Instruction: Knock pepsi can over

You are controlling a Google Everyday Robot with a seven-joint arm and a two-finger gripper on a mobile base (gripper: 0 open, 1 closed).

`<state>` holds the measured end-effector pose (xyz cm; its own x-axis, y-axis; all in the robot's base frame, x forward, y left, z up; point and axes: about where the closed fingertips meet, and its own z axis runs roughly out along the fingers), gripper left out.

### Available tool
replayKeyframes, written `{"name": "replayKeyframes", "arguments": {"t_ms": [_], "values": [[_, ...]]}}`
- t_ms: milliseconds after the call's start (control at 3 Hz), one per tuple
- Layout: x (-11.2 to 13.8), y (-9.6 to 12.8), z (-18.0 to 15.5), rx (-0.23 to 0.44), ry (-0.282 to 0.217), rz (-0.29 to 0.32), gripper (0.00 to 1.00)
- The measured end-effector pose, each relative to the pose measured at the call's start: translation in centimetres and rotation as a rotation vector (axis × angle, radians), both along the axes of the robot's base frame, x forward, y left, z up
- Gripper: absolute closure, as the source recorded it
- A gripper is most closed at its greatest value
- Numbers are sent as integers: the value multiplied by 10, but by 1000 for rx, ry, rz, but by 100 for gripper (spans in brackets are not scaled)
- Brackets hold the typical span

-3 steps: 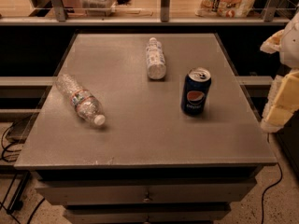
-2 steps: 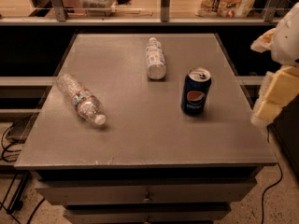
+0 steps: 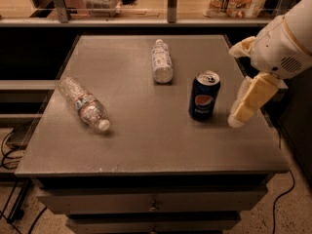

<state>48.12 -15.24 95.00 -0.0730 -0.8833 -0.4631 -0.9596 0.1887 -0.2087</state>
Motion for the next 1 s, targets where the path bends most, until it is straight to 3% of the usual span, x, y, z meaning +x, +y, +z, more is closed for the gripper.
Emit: {"name": "replayKeyframes", "arguments": {"t_ms": [333,667,1000], "values": [[18,20,-16,45,-31,5,0],[39,28,-33,39,-61,-27,0],[61,22,-45,19,-80,-79,0]]}}
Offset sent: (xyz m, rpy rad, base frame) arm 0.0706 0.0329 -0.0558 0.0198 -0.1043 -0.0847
